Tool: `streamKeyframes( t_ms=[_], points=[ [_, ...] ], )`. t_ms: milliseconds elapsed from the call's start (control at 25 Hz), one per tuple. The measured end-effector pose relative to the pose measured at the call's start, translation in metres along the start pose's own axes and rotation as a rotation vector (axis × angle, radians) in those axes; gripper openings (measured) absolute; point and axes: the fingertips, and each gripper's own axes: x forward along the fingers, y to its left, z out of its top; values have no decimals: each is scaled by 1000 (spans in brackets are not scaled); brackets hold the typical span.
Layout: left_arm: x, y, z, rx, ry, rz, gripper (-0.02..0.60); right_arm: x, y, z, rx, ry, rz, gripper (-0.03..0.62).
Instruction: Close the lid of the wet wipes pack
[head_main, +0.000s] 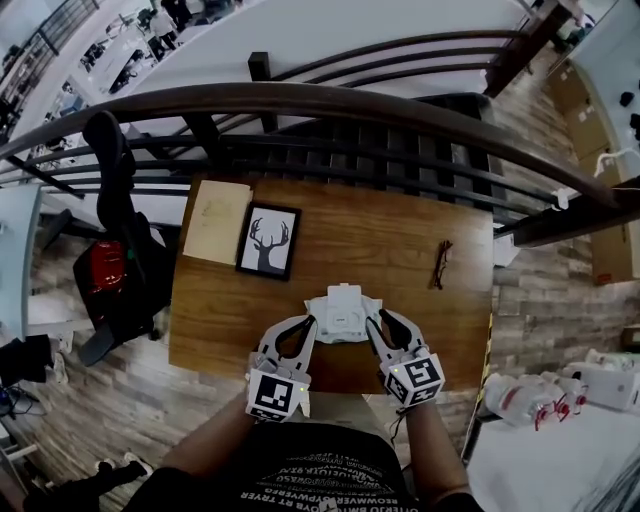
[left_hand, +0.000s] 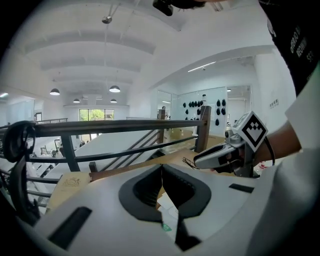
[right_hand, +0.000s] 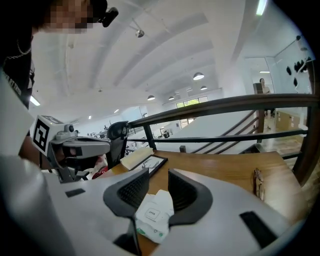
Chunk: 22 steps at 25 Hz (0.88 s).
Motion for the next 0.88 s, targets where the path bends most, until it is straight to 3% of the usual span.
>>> streamKeyframes(
  t_ms=[440,880],
  points=[
    [36,-21,-39,-59,74,-42,28,45,-28,-30,11,95,44,127],
    [69,-36,-109,-129,212,-57,28,82,-42,-67,8,241,120,159]
  ],
)
